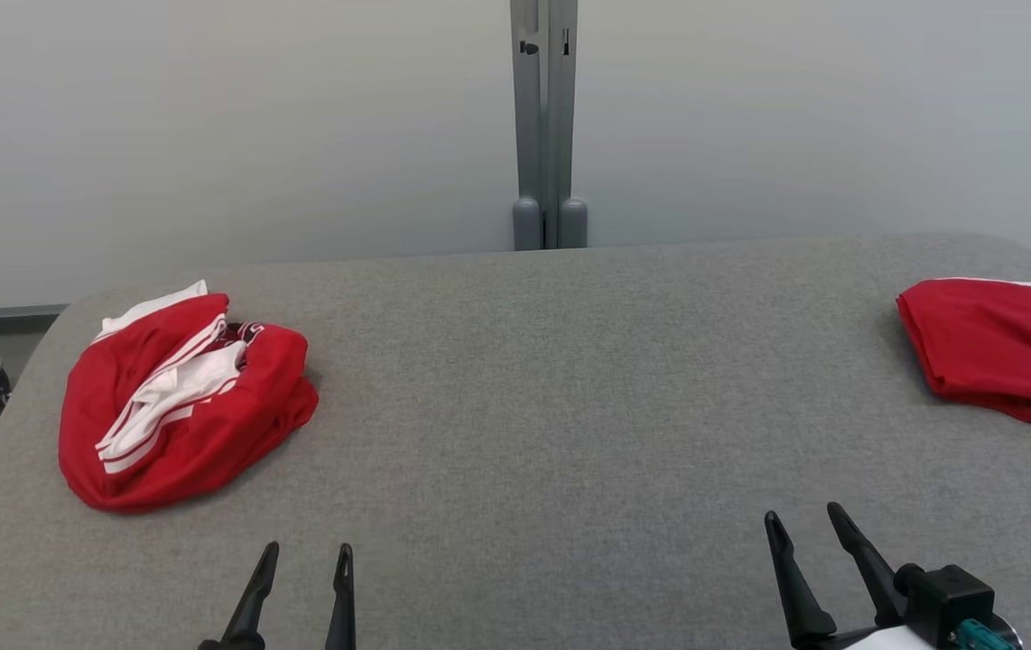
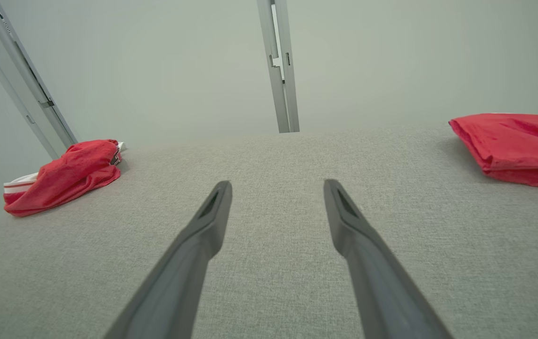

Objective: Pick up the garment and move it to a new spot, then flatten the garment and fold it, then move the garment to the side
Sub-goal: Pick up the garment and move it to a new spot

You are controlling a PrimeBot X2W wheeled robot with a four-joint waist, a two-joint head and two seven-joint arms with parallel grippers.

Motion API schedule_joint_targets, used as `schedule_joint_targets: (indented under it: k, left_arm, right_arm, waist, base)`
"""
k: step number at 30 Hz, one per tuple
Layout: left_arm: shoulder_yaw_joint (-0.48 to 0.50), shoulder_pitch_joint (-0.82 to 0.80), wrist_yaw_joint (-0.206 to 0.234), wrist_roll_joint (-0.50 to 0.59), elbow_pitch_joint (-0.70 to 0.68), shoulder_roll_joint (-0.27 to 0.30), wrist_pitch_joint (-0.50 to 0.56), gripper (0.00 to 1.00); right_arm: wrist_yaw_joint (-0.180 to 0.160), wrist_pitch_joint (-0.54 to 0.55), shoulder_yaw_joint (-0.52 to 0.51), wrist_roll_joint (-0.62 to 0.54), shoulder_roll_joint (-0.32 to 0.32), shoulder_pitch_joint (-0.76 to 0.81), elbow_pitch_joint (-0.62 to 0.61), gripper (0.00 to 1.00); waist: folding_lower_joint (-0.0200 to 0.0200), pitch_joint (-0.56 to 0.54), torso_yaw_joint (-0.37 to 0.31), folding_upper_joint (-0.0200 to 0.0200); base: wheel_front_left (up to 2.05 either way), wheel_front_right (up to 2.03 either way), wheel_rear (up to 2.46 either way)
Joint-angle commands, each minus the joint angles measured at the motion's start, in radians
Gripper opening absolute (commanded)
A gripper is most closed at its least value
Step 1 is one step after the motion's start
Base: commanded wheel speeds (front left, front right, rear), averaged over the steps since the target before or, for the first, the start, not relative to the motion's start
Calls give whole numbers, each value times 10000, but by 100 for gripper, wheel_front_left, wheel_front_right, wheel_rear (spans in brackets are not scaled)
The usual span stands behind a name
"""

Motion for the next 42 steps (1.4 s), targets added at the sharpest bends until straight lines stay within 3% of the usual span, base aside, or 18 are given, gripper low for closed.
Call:
schedule_joint_targets:
  k: [1, 21, 37, 42]
  left_arm:
    - [47, -17, -38, -13, -8, 11, 2, 100]
    - [775, 265, -321, 477, -29, 21, 0, 100]
    - [1500, 349, 446, -107, -842, 16, 0, 100]
    - [1586, 350, 385, -119, -867, 16, 0, 100]
  right_arm:
    - [-6, -27, 4, 29, -19, 20, -32, 100]
    - [-7, -27, 337, 138, 355, -72, 54, 100]
    - [-7, -27, 1098, 258, -55, -1338, 512, 100]
    - [-7, -27, 1037, 290, -214, -1344, 565, 100]
  waist:
    - [0, 45, 164, 0]
    - [0, -126, 3508, 0]
    - [0, 818, 4428, 0]
    - [0, 951, 4532, 0]
  base:
    - [0, 0, 0]
    - [0, 0, 0]
    - [0, 0, 0]
    - [0, 0, 0]
